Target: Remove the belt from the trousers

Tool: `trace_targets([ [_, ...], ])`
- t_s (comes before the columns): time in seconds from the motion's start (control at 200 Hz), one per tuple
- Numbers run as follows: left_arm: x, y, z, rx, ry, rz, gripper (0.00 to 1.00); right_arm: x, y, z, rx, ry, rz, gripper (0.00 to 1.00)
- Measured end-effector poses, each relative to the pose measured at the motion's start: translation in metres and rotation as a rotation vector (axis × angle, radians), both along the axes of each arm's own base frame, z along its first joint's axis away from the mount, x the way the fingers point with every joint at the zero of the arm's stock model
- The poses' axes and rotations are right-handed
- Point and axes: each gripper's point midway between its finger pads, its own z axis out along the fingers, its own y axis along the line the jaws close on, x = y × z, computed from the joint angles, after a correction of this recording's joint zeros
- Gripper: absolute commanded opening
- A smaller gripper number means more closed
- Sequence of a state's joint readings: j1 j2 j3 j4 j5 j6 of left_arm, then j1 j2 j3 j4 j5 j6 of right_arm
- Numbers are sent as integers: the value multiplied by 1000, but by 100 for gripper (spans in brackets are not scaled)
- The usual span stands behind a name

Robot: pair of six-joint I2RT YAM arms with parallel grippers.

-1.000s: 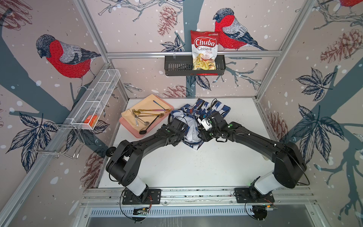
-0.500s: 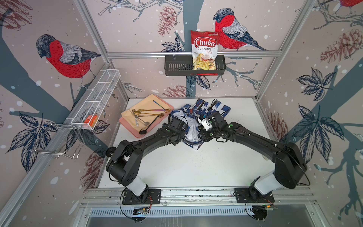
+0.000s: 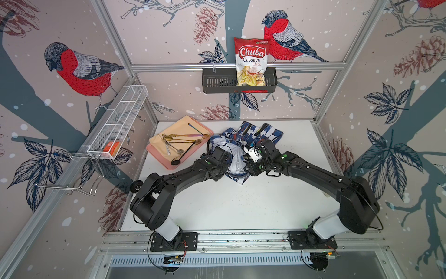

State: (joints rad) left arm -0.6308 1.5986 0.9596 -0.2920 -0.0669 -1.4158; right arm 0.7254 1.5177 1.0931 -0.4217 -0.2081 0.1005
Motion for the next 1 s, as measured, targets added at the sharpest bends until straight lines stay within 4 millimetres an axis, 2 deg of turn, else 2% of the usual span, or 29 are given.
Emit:
trace_targets([
  [0.815, 6, -1, -1, 1, -4, 24, 29, 1, -6, -3, -5, 2, 11, 51],
  [0.931, 8, 0, -1, 1, -4, 27, 25, -2, -4, -3, -3, -1, 33, 50],
  [1.001, 7, 0, -2, 4, 1, 28, 16, -8, 0, -4, -11, -6, 58, 50],
])
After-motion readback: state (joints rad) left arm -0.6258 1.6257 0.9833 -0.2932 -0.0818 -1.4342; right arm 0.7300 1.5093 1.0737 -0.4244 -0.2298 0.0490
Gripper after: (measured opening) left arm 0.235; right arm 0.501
